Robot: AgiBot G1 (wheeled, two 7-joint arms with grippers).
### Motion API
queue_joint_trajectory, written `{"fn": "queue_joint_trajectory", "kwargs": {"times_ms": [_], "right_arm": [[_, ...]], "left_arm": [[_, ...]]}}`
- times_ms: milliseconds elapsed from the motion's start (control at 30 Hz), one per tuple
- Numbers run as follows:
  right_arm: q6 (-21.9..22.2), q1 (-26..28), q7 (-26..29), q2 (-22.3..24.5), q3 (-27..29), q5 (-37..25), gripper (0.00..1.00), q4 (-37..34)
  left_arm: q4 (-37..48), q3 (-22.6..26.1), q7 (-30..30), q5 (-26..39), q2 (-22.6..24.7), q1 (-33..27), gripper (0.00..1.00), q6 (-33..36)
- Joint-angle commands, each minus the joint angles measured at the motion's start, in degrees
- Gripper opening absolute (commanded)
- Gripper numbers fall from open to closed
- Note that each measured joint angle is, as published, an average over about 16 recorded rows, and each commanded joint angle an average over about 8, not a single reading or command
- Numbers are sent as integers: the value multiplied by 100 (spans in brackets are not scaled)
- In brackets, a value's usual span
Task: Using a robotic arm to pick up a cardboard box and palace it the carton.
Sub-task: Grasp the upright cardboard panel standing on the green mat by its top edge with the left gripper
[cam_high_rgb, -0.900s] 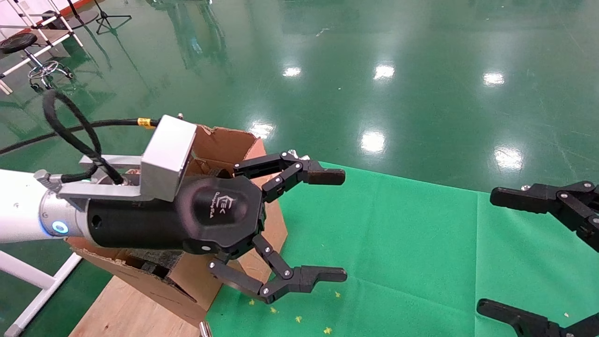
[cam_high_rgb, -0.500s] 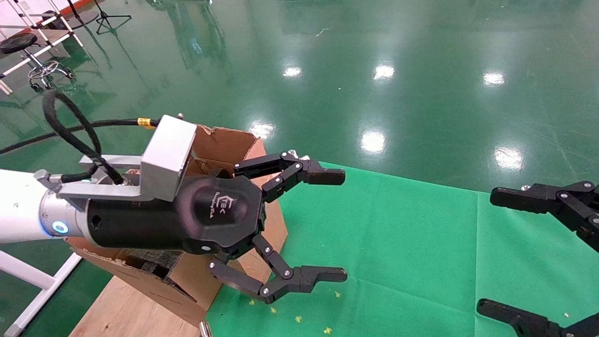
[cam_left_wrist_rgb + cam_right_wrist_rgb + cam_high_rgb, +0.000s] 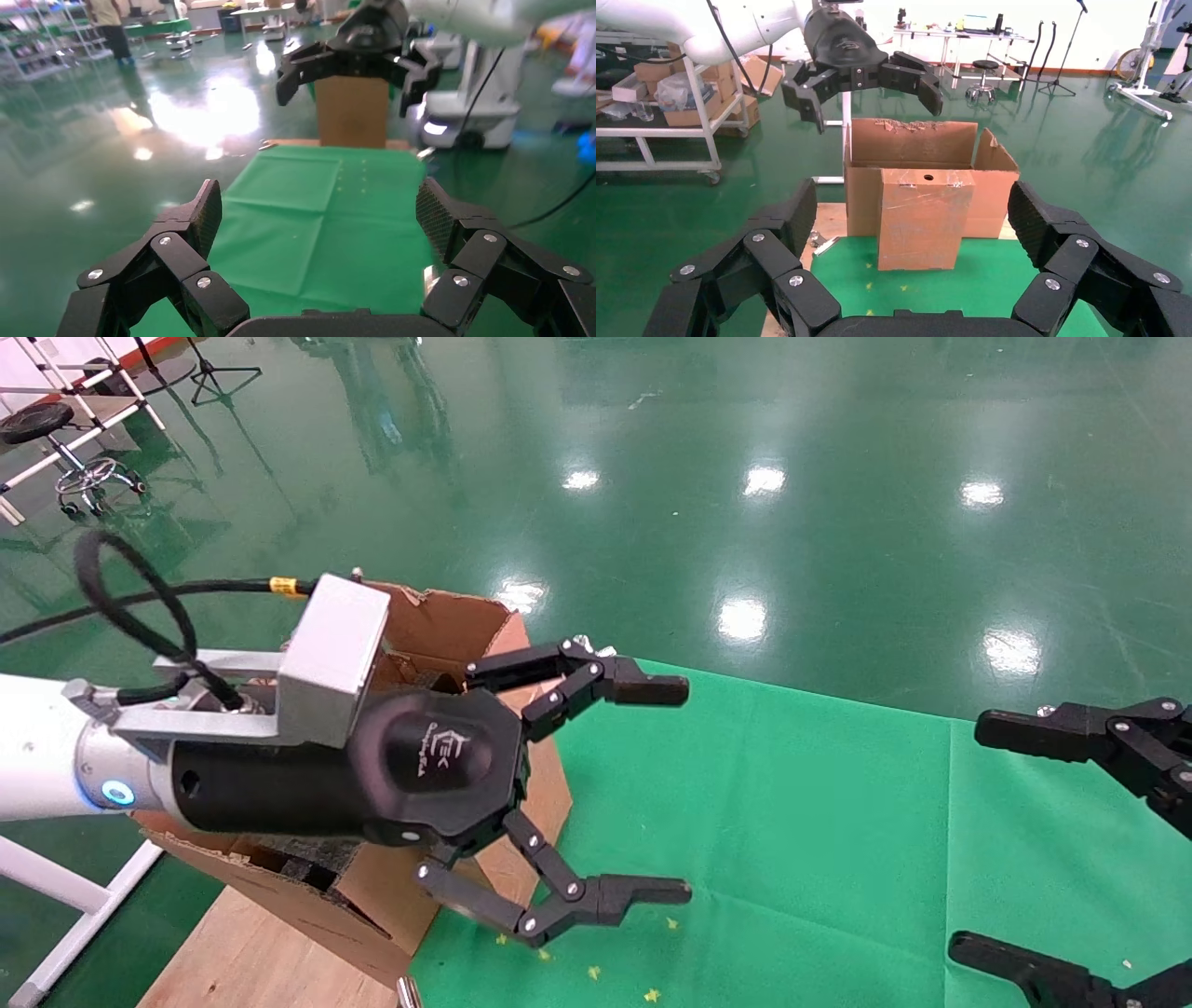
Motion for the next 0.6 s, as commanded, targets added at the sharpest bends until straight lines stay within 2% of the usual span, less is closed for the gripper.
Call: {"fn": "queue_joint_trajectory", "kwargs": {"times_ms": [33, 233, 500, 600], "right_arm": [[0, 0, 0, 0, -1, 0, 0, -1], [0, 0, -1, 0, -1, 0, 0, -2], [1, 1, -2, 1, -2, 1, 0, -3], [1, 1, -2, 1, -2, 2, 0, -4]], "left_arm": [[-52, 8, 86, 174, -29, -42, 100, -80], [-74, 141, 136, 778, -35, -224, 100, -382], [-79, 210, 129, 1049, -78, -303, 100, -490], [-126, 303, -7, 1517, -140, -392, 100, -758]]}}
